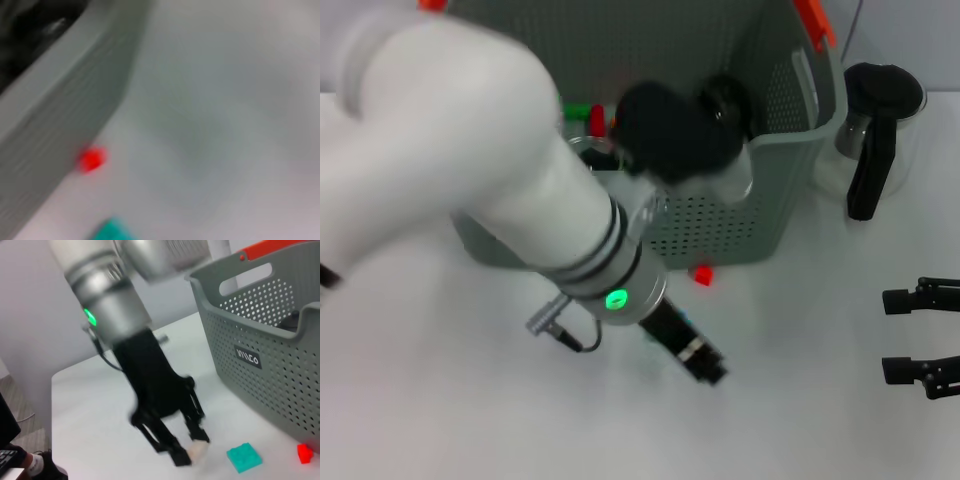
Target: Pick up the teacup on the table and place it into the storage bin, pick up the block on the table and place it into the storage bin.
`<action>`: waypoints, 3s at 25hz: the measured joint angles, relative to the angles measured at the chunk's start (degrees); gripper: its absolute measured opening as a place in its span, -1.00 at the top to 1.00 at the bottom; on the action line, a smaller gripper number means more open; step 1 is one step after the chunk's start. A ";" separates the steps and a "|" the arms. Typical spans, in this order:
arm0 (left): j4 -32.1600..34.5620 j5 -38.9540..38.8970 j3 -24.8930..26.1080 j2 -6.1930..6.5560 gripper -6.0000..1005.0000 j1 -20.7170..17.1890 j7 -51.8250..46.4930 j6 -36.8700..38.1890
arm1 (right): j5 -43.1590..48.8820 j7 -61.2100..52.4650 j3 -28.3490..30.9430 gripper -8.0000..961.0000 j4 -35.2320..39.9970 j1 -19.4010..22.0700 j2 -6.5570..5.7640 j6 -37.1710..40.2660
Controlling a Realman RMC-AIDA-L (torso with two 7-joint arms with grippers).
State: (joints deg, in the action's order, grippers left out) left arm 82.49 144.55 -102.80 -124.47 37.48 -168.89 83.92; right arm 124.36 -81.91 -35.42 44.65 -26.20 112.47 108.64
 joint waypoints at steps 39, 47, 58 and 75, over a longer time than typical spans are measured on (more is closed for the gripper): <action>7.04 -30.34 26.72 0.18 -0.89 2.01 44.02 22.76 | 3.06 -3.49 -0.08 -0.96 0.00 -3.38 -0.11 1.30; 1.65 -15.33 11.78 0.12 -0.89 0.96 47.91 12.25 | 3.69 -3.65 0.09 -0.96 -0.45 -3.36 0.23 0.82; -6.93 -0.20 2.12 -0.11 -0.89 2.15 47.46 -5.41 | 4.02 -3.77 0.05 -0.96 -0.61 -2.77 0.21 0.46; -22.23 2.41 1.97 -0.08 -0.83 8.55 43.82 -13.93 | 5.29 -4.83 0.01 -0.96 -0.62 -3.33 0.21 -0.83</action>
State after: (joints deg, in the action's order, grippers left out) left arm 60.26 146.97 -100.83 -124.55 46.03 -125.07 69.99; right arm 129.64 -86.74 -35.40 44.03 -29.52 112.68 107.82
